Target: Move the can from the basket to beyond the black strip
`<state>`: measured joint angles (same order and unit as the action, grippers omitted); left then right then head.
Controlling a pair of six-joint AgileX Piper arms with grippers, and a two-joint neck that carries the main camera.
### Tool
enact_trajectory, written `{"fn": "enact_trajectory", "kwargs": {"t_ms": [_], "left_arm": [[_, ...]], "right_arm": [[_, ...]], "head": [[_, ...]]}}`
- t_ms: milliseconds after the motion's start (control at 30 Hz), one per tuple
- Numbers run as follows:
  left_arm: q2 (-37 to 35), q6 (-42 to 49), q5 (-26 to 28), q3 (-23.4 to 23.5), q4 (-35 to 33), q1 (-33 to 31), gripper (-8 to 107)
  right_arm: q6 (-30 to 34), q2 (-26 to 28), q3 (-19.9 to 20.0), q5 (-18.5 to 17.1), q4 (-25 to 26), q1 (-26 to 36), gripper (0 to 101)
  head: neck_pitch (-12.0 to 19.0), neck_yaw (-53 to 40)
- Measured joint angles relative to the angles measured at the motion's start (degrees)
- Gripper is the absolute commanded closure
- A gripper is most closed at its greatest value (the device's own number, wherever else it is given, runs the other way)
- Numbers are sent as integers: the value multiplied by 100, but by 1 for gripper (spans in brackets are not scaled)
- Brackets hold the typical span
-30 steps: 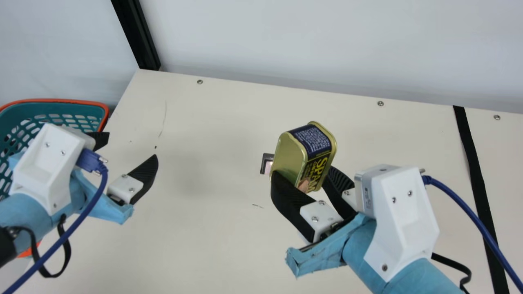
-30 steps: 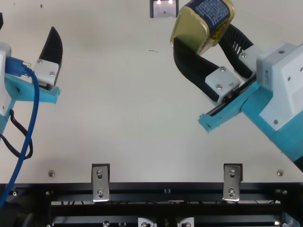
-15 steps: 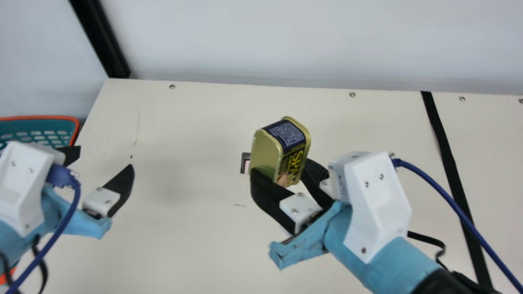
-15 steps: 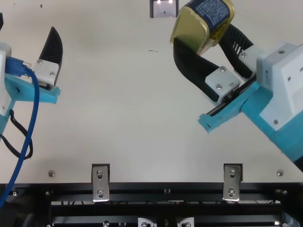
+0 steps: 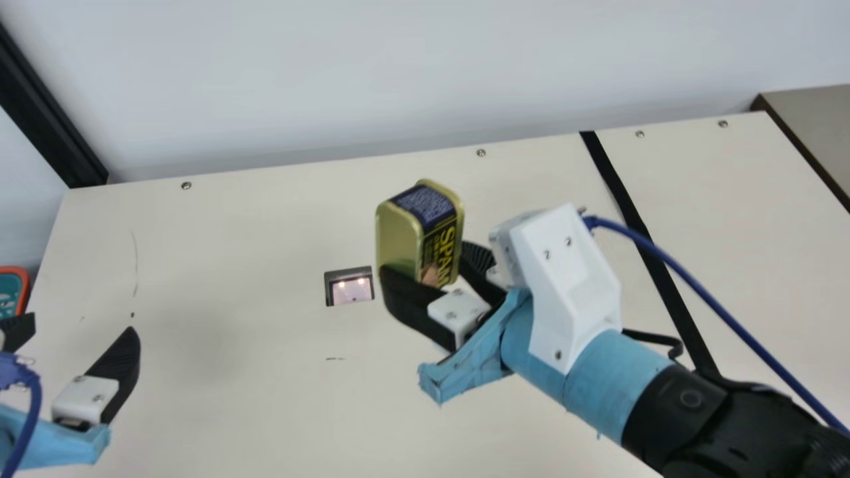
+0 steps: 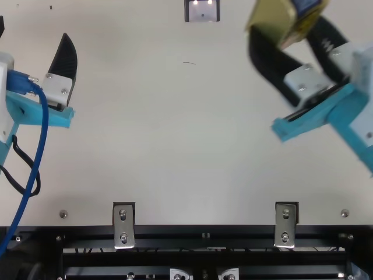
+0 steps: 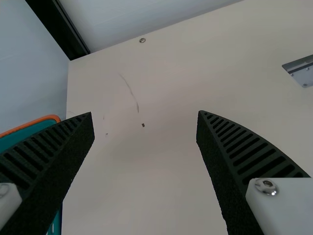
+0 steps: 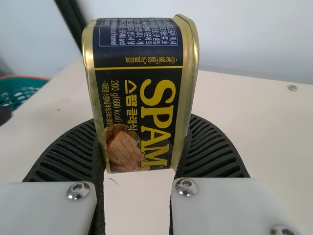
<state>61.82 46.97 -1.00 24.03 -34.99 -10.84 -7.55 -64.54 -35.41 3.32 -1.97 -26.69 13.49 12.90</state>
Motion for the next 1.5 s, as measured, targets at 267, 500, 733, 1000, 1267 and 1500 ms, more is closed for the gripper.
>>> {"fn": "enact_trajectory", "kwargs": {"t_ms": [267, 500, 733, 1000, 1267, 1500], "left_arm": [[0, 0, 0, 0, 0, 0, 9], [0, 0, 0, 0, 0, 0, 9], [0, 0, 0, 0, 0, 0, 9], [0, 0, 0, 0, 0, 0, 9], [0, 0, 0, 0, 0, 0, 9], [0, 0, 0, 0, 0, 0, 9]], "right_arm": [[453, 231, -260, -925, 112, 965, 101], [755, 352, -523, -1755, 453, 1841, 101], [1156, 373, -751, -2561, 745, 2632, 101], [1877, 242, -963, -3224, 957, 3502, 101], [2730, -25, -1186, -3565, 957, 4385, 101], [3539, -390, -1377, -3805, 854, 5095, 101]], "head": [[29, 264], [117, 557], [117, 645], [88, 762], [88, 821], [29, 880]]}}
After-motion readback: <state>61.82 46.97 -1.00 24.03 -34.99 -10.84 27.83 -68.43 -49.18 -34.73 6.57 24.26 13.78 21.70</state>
